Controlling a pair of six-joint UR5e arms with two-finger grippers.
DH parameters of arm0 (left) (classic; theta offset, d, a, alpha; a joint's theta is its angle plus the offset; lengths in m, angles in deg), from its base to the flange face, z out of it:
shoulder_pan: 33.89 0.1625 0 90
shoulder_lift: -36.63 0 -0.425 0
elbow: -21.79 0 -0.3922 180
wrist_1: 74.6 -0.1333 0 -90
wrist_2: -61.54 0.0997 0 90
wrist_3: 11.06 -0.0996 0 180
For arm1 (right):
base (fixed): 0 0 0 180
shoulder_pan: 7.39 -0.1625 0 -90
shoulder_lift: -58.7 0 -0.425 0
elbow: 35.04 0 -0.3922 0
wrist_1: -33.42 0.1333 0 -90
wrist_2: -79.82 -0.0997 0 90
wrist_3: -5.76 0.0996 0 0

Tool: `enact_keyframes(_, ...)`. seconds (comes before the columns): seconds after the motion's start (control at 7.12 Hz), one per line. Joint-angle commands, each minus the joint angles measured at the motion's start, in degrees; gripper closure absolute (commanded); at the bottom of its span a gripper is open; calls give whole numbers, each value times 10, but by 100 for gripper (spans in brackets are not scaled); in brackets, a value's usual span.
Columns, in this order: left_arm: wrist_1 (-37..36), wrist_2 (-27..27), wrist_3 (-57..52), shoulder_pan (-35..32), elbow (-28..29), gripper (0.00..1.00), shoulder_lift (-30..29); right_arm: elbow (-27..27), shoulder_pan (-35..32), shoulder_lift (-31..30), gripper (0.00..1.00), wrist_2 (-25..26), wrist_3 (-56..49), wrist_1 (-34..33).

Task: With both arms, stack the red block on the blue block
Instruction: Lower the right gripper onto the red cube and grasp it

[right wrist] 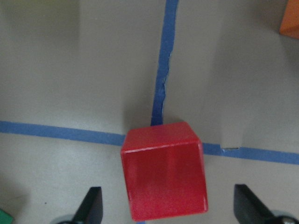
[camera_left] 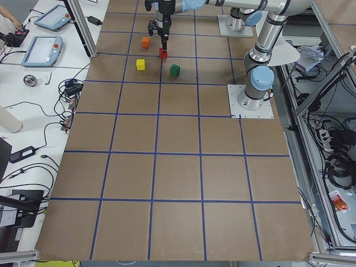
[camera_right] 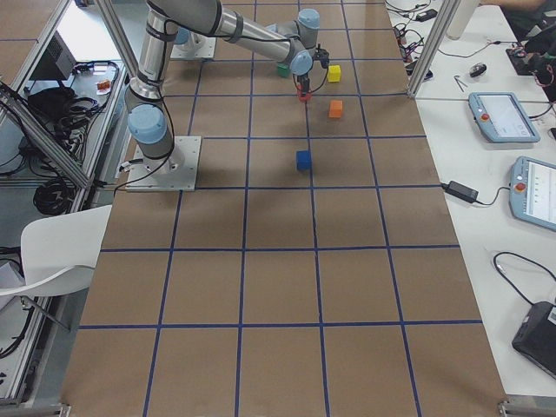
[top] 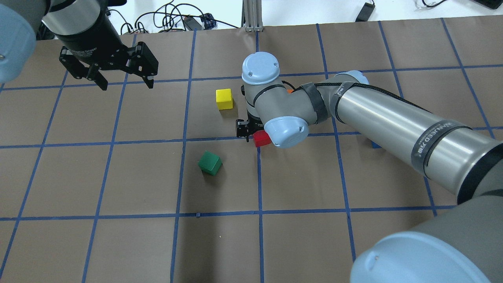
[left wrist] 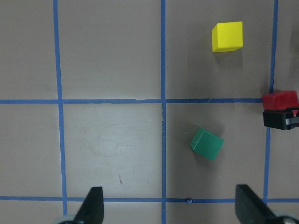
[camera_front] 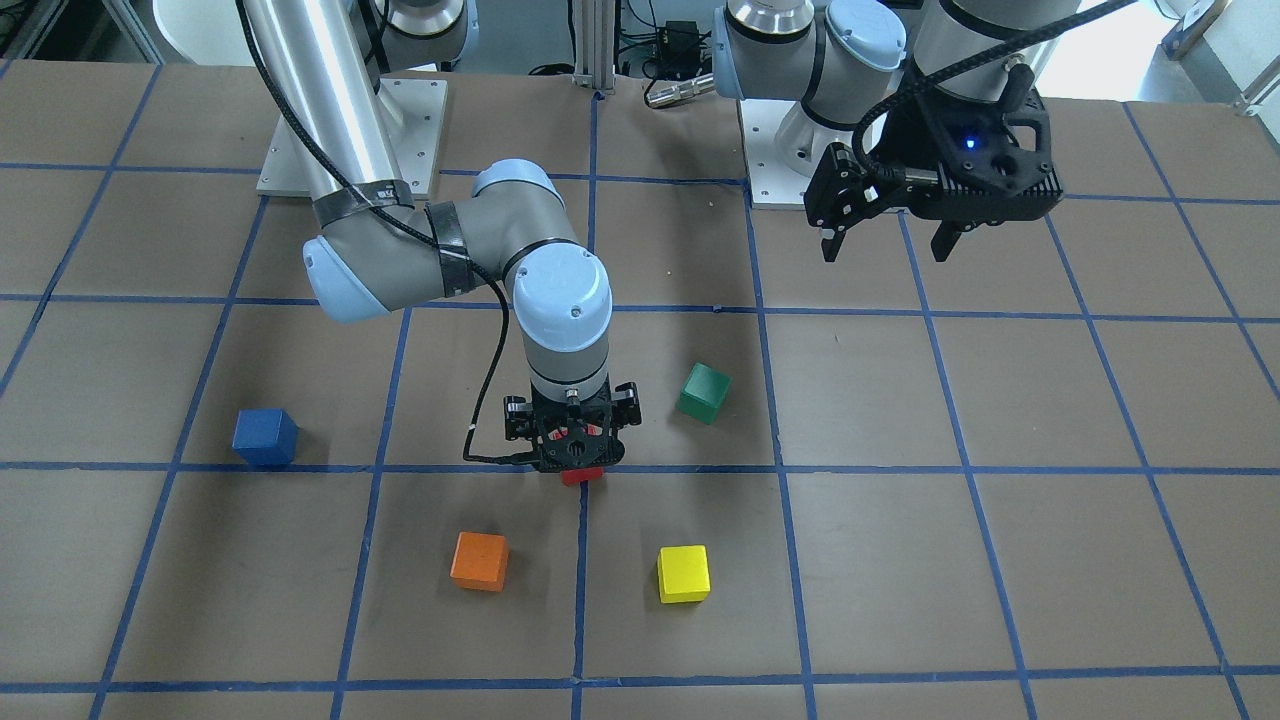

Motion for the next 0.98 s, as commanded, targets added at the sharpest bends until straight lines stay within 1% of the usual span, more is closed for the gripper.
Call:
enact_keyframes(0.0, 1, -3, 1, -1, 7, 0, -3, 0, 0, 5, 31, -1, -1, 2)
enact_keyframes(0.14, 1, -4, 3, -2, 5, 0, -3, -1, 0, 4, 82, -1, -3, 2)
enact_keyframes(0.28, 2, -4, 3, -2, 4, 0, -2, -3, 0, 3, 100, -1, -3, 3)
enact_keyframes(0.56, 2, -2, 3, -2, 1, 0, 0, -5, 1, -10, 100, -1, -1, 6)
enact_keyframes(0.7, 1, -3, 3, -2, 1, 0, -1, -5, 5, -36, 100, 2, -1, 21)
enact_keyframes(0.84, 1, -2, 3, -2, 1, 0, -1, -6, 21, -71, 100, 3, -1, 69)
